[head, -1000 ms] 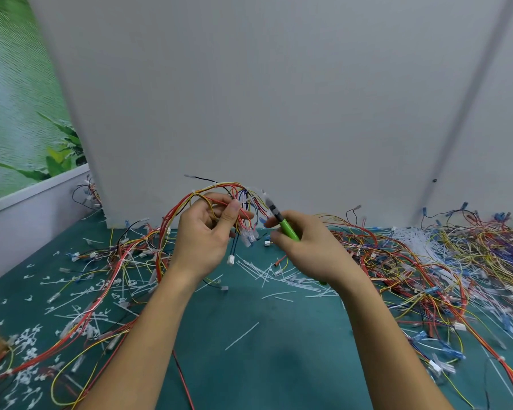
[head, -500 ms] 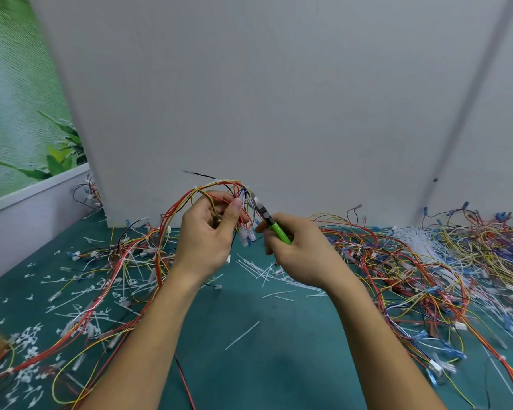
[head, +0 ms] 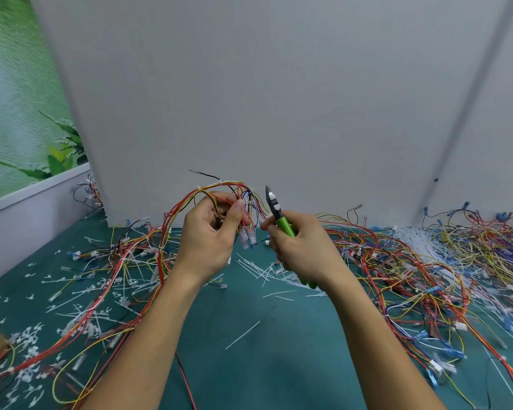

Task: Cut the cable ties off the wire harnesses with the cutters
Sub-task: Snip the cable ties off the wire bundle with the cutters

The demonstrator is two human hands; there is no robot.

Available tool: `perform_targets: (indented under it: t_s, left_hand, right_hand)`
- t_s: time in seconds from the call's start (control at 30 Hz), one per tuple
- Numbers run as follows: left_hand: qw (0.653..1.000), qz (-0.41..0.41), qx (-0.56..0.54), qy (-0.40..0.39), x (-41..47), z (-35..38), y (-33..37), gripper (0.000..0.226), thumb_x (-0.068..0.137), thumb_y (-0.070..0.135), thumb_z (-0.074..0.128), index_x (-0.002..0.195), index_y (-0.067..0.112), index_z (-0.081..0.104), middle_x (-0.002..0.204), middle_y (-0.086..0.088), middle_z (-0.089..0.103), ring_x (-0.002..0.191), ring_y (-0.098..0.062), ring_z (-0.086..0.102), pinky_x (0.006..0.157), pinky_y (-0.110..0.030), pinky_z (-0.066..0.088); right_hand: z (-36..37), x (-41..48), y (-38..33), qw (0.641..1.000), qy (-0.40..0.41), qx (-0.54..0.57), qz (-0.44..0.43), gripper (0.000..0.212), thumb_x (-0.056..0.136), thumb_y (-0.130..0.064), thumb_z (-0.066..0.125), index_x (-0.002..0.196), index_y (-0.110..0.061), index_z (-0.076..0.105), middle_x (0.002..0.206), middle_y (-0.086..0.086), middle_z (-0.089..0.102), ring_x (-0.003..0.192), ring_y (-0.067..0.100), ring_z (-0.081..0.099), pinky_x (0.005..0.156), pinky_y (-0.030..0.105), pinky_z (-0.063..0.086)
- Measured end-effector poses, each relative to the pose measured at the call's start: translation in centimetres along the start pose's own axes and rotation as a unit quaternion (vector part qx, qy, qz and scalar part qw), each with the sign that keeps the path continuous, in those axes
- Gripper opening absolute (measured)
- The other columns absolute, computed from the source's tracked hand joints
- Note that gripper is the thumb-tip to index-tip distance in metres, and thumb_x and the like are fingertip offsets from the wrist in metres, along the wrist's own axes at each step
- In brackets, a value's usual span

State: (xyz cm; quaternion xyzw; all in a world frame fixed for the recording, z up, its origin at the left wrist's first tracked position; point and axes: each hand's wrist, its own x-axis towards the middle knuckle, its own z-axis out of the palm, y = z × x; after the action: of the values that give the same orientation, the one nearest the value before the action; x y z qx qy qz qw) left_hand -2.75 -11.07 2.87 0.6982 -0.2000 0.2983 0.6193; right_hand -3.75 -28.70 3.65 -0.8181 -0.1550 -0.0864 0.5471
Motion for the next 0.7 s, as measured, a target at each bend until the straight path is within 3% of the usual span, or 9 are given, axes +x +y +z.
perform_targets:
  t_s: [0.13, 0.2, 0.43, 0.57, 0.7]
  left_hand:
    - [1.0, -0.007, -0.004, 0.019, 0.05, 0.0, -0.06, 0.004, 0.098, 0.023, 0.065, 0.095, 0.022, 0.063, 0.08, 0.01, 0.075, 0.073, -0.005, 0.07, 0.067, -0.013, 0.051]
    - [1.0, -0.01, -0.004, 0.028, 0.1, -0.03, -0.09, 0.005, 0.097, 0.026, 0.066, 0.095, 0.023, 0.064, 0.079, 0.012, 0.075, 0.071, -0.003, 0.069, 0.065, -0.012, 0.05]
    - [0.999, -0.011, 0.013, 0.04, 0.19, -0.14, -0.02, 0.009, 0.094, 0.033, 0.067, 0.092, 0.024, 0.064, 0.075, 0.015, 0.072, 0.061, 0.001, 0.063, 0.058, -0.01, 0.046]
    - [0.999, -0.009, 0.007, 0.034, 0.1, -0.09, 0.22, 0.013, 0.093, 0.033, 0.066, 0.092, 0.021, 0.065, 0.075, 0.013, 0.073, 0.062, 0.001, 0.065, 0.06, -0.009, 0.046]
    - [0.999, -0.019, 0.012, 0.036, 0.05, 0.02, 0.21, 0.012, 0.093, 0.034, 0.065, 0.092, 0.022, 0.065, 0.075, 0.011, 0.073, 0.064, -0.002, 0.065, 0.061, -0.013, 0.048]
  right_hand:
    - [-0.23, -0.21, 0.03, 0.997, -0.039, -0.062, -0.021, 0.013, 0.101, -0.02, 0.059, 0.098, -0.025, 0.07, 0.076, -0.001, 0.064, 0.058, 0.011, 0.051, 0.059, 0.03, 0.05]
    - [-0.25, -0.31, 0.14, 0.994, -0.058, -0.089, -0.033, 0.011, 0.102, -0.021, 0.058, 0.102, -0.026, 0.069, 0.076, -0.001, 0.062, 0.053, 0.008, 0.046, 0.054, 0.021, 0.044]
    - [-0.01, -0.36, 0.2, 0.986, -0.056, -0.136, -0.073, 0.008, 0.102, -0.023, 0.06, 0.106, -0.024, 0.067, 0.07, -0.005, 0.057, 0.055, 0.007, 0.045, 0.055, 0.018, 0.037]
    - [0.19, -0.41, 0.03, 0.987, -0.044, -0.136, -0.076, 0.011, 0.103, -0.024, 0.059, 0.101, -0.017, 0.067, 0.068, 0.002, 0.054, 0.055, 0.01, 0.038, 0.055, 0.027, 0.035]
    - [0.19, -0.64, -0.49, 0.989, -0.049, -0.119, -0.071, 0.019, 0.103, -0.023, 0.057, 0.085, -0.02, 0.062, 0.076, 0.017, 0.062, 0.059, 0.018, 0.043, 0.056, 0.035, 0.039]
